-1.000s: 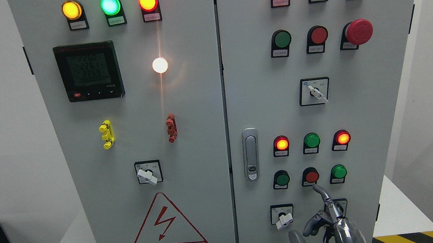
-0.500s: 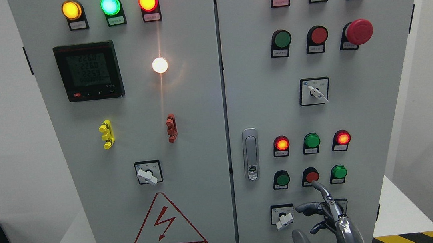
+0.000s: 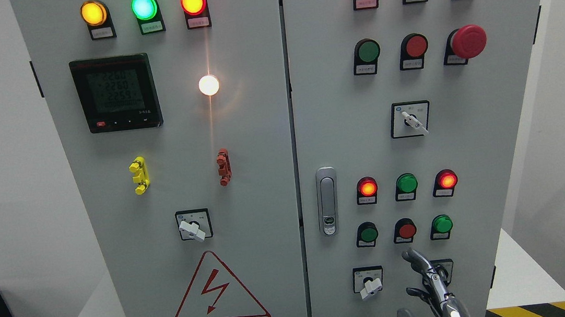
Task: Press green start button
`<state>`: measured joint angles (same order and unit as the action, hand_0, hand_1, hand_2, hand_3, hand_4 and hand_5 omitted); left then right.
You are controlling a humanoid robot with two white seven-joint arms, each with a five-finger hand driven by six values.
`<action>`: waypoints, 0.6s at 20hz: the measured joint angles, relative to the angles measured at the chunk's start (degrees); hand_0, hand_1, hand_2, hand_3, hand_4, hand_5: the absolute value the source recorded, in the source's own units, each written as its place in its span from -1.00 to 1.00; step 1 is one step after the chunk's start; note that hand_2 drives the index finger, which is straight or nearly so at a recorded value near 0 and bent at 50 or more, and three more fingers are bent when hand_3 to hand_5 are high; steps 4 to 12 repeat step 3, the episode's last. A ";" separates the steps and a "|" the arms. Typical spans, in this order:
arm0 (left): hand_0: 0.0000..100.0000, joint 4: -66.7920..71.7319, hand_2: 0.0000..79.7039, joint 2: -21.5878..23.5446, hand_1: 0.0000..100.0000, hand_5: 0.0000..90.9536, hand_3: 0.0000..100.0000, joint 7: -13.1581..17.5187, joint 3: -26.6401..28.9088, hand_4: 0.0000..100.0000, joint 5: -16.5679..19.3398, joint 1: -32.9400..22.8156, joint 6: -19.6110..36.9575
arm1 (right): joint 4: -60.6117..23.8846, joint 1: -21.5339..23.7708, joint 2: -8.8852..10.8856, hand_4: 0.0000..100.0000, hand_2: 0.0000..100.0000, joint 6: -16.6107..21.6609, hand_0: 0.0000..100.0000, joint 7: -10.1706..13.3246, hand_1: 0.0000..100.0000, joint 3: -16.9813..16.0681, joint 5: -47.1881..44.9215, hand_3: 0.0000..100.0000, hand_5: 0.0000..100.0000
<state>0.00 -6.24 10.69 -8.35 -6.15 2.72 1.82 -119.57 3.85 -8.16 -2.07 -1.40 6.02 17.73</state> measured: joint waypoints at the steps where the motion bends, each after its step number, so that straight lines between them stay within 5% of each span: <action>1: -0.76 0.00 -1.00 0.00 0.11 -1.00 -1.00 -0.05 0.00 -1.00 0.00 0.00 0.00 | -0.05 0.21 0.00 -0.92 -1.00 0.18 -1.00 -0.04 -0.72 -0.02 -0.44 -0.80 -0.93; 12: -0.76 0.00 -1.00 0.00 0.11 -1.00 -1.00 -0.10 0.00 -1.00 0.00 0.00 0.00 | -0.11 0.54 0.00 -0.92 -1.00 0.38 -1.00 -0.06 -0.72 -0.06 -1.19 -0.80 -0.94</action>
